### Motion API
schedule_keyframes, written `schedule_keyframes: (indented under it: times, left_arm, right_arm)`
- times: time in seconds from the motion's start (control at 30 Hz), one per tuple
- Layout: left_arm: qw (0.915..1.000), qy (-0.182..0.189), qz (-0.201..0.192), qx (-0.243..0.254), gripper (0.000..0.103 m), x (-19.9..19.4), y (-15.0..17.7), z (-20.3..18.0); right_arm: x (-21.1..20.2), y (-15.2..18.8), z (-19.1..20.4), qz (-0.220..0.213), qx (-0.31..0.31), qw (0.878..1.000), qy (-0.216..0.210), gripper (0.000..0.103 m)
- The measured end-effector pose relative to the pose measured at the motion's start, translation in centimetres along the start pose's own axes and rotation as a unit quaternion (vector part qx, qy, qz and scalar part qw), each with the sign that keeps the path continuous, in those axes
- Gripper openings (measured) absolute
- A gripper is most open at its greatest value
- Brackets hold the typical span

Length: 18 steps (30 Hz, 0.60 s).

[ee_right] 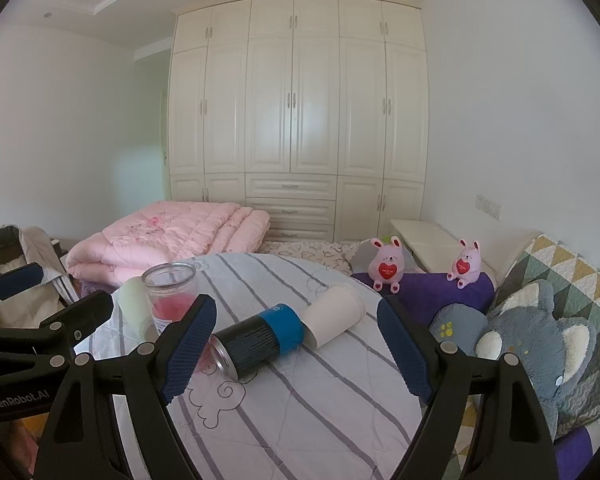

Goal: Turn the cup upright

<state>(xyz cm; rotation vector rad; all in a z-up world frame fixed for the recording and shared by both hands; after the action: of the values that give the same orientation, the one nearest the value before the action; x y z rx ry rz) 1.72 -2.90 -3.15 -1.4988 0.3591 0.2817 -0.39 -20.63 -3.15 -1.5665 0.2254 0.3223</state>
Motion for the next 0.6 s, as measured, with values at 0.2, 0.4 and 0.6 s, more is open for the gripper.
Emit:
schedule_keyframes:
  times: [0.2, 0.4, 0.6]
  left_arm:
    - [1.0, -0.003, -0.004, -0.001, 0.103, 0.5, -0.2, 0.3]
    - [1.0, -0.003, -0.004, 0.0, 0.103, 0.7, -0.2, 0.3]
    - [1.0, 0.002, -0.002, 0.002, 0.103, 1.0, -0.3, 0.3]
  right_arm:
    - [0.3, -0.2, -0.2, 0.002, 0.0, 1.0, -0.001, 0.084]
    - [0.7, -0.3, -0.2, 0.005, -0.001, 1.0, -0.001, 0.084]
    - [1.2, -0.4, -0.3, 0.01, 0.0, 1.0, 0.001, 0.084]
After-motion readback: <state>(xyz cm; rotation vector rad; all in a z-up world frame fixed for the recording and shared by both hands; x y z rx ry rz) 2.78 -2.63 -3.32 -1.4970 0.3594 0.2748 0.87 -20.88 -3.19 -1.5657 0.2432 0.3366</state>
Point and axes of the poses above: each gripper's, at about its wrist camera, not at the fingertips, and x roughly the way its jaws point, z to its left, y to its underside, the point moved 4 cm from there along x, roughly the way its jaws point, and after that the axes turned 3 degrees about -y, right-handed, at the moved point
